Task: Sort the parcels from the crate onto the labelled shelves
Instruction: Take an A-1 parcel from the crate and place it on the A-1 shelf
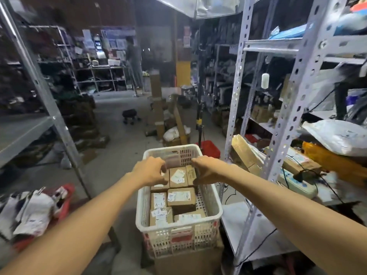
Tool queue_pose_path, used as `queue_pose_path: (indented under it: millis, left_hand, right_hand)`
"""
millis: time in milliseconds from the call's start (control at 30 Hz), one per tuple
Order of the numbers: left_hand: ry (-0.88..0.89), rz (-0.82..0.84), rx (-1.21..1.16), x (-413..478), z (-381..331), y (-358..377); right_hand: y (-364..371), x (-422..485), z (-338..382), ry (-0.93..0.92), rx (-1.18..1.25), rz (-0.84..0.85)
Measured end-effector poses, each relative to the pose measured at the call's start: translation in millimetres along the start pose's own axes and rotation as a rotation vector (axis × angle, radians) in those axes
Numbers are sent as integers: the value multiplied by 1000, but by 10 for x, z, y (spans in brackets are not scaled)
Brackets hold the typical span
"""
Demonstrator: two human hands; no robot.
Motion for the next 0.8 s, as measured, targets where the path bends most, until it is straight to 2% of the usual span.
queue_pose_path:
  millis: [400,800]
  left_hand:
    - [-35,156,-42,1322,939,578]
    - [-50,394,-118,2369,949,1623]
  right_hand:
    - [357,1526,-228,9,-47,134]
    - [1410,2433,-1163,58,97,387]
Point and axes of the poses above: each hand's wrist, its own x-axis towards the middle knuckle, its own y-axis out of the palm, z = x × y, the point moved 9 cm from there along x, towards the middle knuckle, and after that the axes turned 7 degrees about z, right-handed, at the moved point
